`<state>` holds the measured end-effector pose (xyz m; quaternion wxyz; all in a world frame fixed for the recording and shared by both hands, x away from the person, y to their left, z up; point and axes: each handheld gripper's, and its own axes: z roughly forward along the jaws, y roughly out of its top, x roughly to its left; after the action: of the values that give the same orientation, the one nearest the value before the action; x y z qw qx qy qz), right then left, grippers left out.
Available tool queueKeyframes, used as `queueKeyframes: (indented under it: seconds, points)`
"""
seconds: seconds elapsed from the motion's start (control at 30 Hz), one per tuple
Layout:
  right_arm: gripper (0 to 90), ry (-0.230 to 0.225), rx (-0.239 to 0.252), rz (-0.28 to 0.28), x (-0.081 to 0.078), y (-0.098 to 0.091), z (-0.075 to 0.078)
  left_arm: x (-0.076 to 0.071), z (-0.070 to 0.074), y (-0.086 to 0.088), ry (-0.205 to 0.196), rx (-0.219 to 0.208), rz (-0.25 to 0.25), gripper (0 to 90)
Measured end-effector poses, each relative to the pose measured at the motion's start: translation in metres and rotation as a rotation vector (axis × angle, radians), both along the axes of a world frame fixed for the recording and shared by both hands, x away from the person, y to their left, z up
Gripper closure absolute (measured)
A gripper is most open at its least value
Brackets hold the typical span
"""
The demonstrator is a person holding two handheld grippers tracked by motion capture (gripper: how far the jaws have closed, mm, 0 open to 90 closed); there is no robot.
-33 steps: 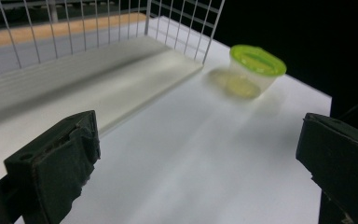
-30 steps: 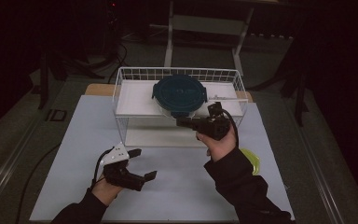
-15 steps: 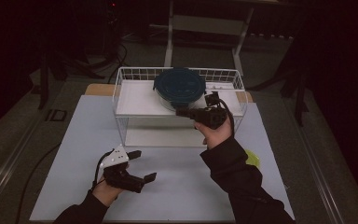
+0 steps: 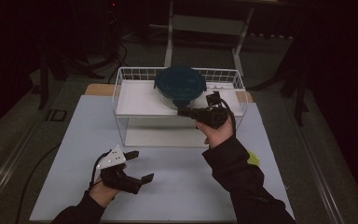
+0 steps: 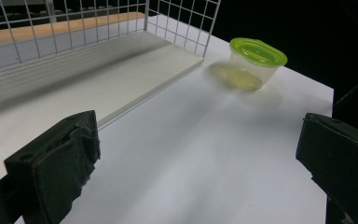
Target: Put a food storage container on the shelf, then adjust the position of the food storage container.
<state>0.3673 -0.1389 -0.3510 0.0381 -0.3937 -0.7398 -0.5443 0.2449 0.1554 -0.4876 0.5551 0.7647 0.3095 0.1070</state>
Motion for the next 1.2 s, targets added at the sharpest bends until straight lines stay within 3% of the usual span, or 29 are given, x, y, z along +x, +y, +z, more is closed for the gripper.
queueKeyframes:
  seconds: [0.2,0.27,0.3,0.57,0.63,0.67,0.9,0.97,1.13,1.2]
  points:
    - [77.3,-0.031,-0.019,0.021,-0.013,-0.007,-0.003,-0.001,-0.001,0.003,0.009,-0.002,-0.012,0.0]
    - [72.8,-0.049,-0.023,0.033,-0.017,-0.011,-0.003,-0.004,-0.002,0.005,-0.009,-0.005,-0.007,0.0]
    - [69.4,-0.063,-0.028,0.032,-0.020,-0.013,-0.003,-0.005,-0.002,0.006,-0.020,-0.002,-0.003,0.0]
    - [34.2,-0.138,-0.038,0.034,-0.040,-0.029,-0.005,-0.006,-0.006,0.015,0.006,-0.017,-0.007,0.0]
    - [24.9,-0.146,-0.018,0.036,-0.044,-0.034,-0.007,-0.008,-0.007,0.014,0.010,-0.009,-0.014,0.0]
    - [19.4,-0.149,-0.005,0.062,-0.045,-0.037,-0.008,-0.008,-0.007,0.014,0.009,-0.005,-0.014,0.0]
    - [18.4,-0.177,0.038,0.035,-0.056,-0.063,-0.018,-0.007,-0.010,0.017,0.016,-0.019,-0.006,0.0]
    - [17.1,-0.222,0.031,0.033,-0.060,-0.072,-0.021,-0.006,-0.010,0.017,0.018,-0.017,-0.008,0.0]
    - [14.8,-0.278,0.013,-0.012,-0.070,-0.094,-0.025,-0.007,-0.010,0.014,0.016,-0.017,-0.017,0.0]
    - [14.8,-0.253,0.025,-0.014,-0.072,-0.103,-0.026,-0.007,-0.011,0.014,0.015,-0.013,-0.017,0.0]
